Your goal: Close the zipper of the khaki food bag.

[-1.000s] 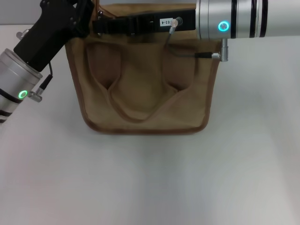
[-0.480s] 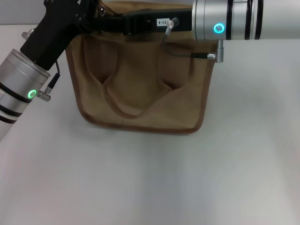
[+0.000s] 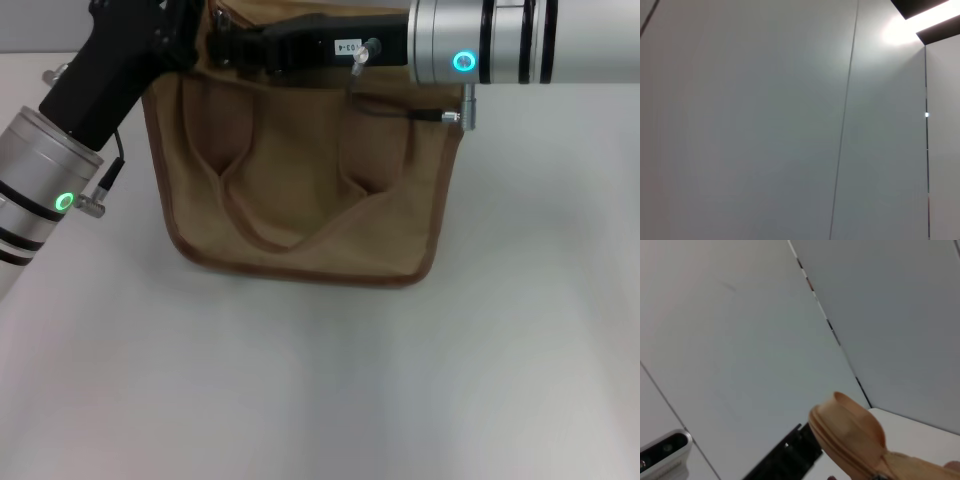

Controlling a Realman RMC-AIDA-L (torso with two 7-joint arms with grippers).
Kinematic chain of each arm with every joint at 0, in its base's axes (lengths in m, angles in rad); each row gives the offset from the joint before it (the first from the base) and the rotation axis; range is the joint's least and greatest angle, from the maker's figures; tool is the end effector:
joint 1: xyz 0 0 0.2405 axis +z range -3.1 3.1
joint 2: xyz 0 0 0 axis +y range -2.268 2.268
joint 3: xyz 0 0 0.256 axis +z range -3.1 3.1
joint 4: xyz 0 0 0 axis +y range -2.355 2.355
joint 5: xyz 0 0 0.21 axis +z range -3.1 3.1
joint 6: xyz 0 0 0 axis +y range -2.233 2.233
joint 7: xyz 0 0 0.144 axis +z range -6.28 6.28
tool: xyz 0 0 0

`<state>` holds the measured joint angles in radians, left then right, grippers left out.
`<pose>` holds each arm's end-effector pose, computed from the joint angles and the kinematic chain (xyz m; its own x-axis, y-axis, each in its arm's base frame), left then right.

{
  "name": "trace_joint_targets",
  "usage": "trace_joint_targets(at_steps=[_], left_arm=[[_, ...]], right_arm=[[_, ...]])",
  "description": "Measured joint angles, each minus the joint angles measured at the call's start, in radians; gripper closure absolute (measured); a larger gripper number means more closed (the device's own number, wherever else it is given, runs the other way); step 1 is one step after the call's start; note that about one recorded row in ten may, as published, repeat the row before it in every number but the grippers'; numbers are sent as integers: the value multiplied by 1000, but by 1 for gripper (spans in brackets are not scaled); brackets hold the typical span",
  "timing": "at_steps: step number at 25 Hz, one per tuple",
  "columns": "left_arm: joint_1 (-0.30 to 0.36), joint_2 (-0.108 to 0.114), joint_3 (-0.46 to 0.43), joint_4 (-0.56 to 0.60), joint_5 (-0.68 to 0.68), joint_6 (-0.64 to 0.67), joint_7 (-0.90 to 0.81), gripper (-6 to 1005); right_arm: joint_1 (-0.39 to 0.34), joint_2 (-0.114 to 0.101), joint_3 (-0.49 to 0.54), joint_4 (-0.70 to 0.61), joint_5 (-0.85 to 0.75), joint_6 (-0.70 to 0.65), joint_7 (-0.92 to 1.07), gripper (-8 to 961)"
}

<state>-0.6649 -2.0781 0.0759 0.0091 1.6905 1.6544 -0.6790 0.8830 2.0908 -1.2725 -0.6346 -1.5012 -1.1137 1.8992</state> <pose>-0.2155 0.3480 -0.0029 0.3353 -0.1895 0.9228 0.5905 -0.7210 -0.3626 0.0819 0.4145 -0.0572 0.6637 -0.4873 -0.5675 -0.5571 -0.8283 0.0598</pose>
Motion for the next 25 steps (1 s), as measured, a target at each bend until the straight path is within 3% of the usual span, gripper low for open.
trace_joint_targets(at_steps=[3,4,6,7,12,13,15,17,18,19,22,25], left_arm=[[15,2,-38,0,1,5,-12,970],[22,3,-52,0,1,6,-18,970],[37,3,-82,0,2,7,-25,970],[45,4,-95,0,2,7,-27,970],[66,6,-141,4,2,10,-30,969],[72,6,-153,8,2,10,-30,969],[73,6,-155,9,2,10,-31,970],[74,8,-157,10,2,10,-31,970],[74,9,-159,12,0,10,-33,970],[74,9,-159,12,0,10,-33,970],[74,9,-158,14,0,8,-41,969],[72,8,-156,13,4,4,-45,969]], right_arm=[[-15,-2,4,-7,0,-1,-2,874],[-60,-8,6,-36,-4,-6,0,890],[-81,-11,6,-53,-7,-11,4,921],[-133,-20,9,-94,-9,-38,16,937],[-220,-35,40,-165,-28,-84,51,945],[-280,-37,101,-216,-75,-117,81,946],[-303,-37,138,-231,-103,-136,90,946],[-339,-32,224,-245,-145,-175,96,947],[-369,-31,318,-245,-159,-218,92,948],[-369,-31,318,-245,-159,-218,92,948],[-402,-28,451,-211,-127,-334,11,950],[-433,-40,557,-108,-55,-496,-188,816]])
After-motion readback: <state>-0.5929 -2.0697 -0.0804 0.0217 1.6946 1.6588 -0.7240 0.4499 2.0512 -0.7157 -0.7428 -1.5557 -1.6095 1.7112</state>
